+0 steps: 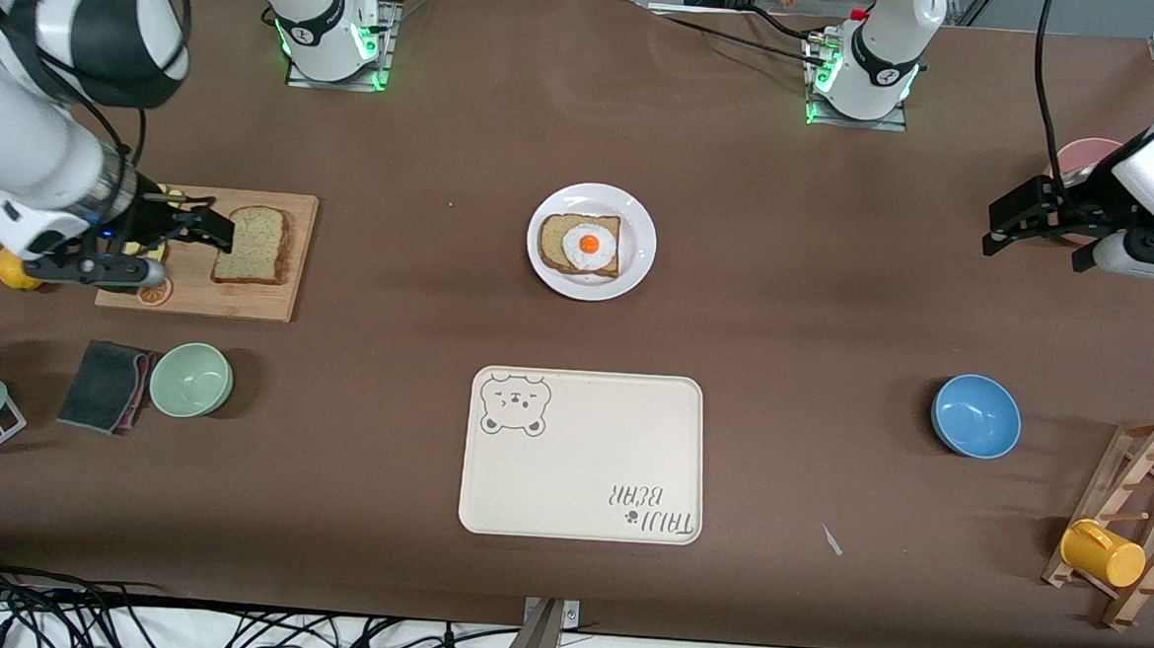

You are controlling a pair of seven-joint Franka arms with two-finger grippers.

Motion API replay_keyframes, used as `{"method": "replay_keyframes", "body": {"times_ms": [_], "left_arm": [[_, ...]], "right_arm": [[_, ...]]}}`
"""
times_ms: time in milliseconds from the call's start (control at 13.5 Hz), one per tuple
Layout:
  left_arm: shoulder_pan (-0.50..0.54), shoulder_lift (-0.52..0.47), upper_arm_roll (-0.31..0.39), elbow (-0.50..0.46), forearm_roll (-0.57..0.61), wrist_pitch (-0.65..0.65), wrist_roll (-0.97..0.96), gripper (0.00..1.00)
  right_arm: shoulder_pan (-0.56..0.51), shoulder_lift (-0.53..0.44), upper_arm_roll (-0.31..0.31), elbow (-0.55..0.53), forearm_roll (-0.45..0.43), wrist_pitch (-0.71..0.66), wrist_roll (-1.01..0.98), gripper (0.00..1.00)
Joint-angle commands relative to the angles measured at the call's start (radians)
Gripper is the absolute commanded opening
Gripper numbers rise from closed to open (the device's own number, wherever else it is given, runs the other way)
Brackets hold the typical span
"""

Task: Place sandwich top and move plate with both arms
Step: 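Lower the right gripper and grasp the bread slice edge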

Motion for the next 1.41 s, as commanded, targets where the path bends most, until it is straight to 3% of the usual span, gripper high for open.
{"method": "replay_keyframes", "body": {"times_ms": [0,148,518,1036,1183,1331], "left_arm": [[0.008,0.000,-0.005,0.017,0.019,-0.021,0.006,1.00],[0.007,0.000,-0.008,0.017,0.019,-0.021,0.005,1.00],[0.008,0.001,-0.004,0.014,0.019,-0.025,0.006,1.00],[0.008,0.000,-0.004,0.015,0.019,-0.025,0.006,1.00],[0.008,0.000,-0.004,0.015,0.019,-0.025,0.006,1.00],[0.008,0.000,-0.002,0.015,0.019,-0.025,0.006,1.00]], "right_arm": [[0.002,-0.031,-0.015,-0.212,-0.050,0.168,0.007,0.99],[0.004,-0.002,-0.010,-0.237,-0.137,0.210,0.007,0.99],[0.001,0.022,-0.021,-0.346,-0.137,0.419,0.052,0.99],[-0.002,0.035,-0.030,-0.347,-0.139,0.416,0.076,0.99],[0.019,0.051,-0.018,-0.347,-0.148,0.417,0.172,0.92],[0.031,0.062,-0.018,-0.344,-0.180,0.419,0.182,0.92]]}}
